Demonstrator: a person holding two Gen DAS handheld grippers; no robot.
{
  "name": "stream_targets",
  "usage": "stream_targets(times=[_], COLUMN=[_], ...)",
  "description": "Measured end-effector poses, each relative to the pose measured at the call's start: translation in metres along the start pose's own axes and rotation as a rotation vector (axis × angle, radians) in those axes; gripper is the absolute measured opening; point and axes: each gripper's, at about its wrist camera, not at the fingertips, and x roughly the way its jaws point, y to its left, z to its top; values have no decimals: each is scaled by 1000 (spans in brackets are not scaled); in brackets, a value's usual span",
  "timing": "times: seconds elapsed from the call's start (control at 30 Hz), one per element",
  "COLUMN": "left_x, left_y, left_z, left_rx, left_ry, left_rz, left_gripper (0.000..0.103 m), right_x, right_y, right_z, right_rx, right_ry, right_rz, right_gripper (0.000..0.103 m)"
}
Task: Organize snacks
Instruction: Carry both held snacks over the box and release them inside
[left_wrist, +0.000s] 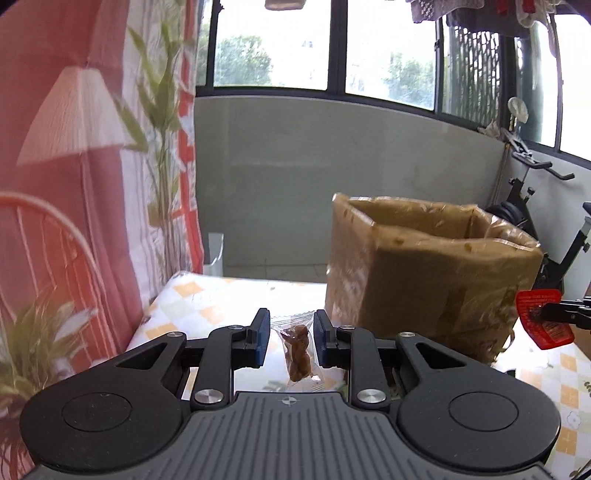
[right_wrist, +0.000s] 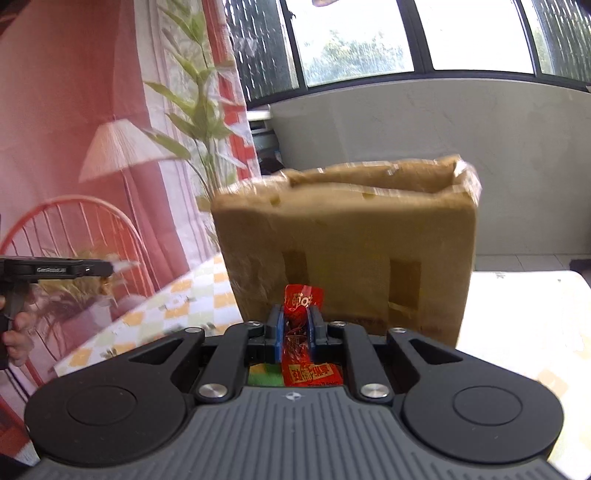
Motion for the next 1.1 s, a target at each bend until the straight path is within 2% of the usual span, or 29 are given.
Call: stream_targets(times=[0.23,0.33,0.47,0.57,0.67,0.87,0.93,0.97,1.0,1.1], left_x=[18,40,81,123,158,199,205,207,207,201], left_y=[-50,-77,-105,-124,-135,-146,-151,-152,-153,-147], left_z=[66,93,118,126,127,112,108,106,105,104], left_rx=[78,121,106,120,91,100,134,143,143,119], left_ry=[-111,-131,-119,-86,-33,40,42,42,41,45], left_rz=[-108,-141,-168,-142,-158,-113,-82,-74,-69,-79], left_gripper=[27,27,27,27,27,28,40,53,58,64], right_x=[-1,10,39,73,101,117,114,113,110,100], right_y=[-1,-7,-27,-47,-64,-78,-75,-72,-70,-67], right_z=[64,89,115,118,114,104,101,100,98,96], right_rx=[-61,-123,-128,-94,-46,-2,-50,-80,-105,-116], right_ry=[-126,-166,-177,-130,-69,6,19,28,32,29], right_rz=[42,17,-43,-94,-137,-201,-208,-211,-216,-224], right_gripper=[13,13,13,13,13,14,18,22,29,35])
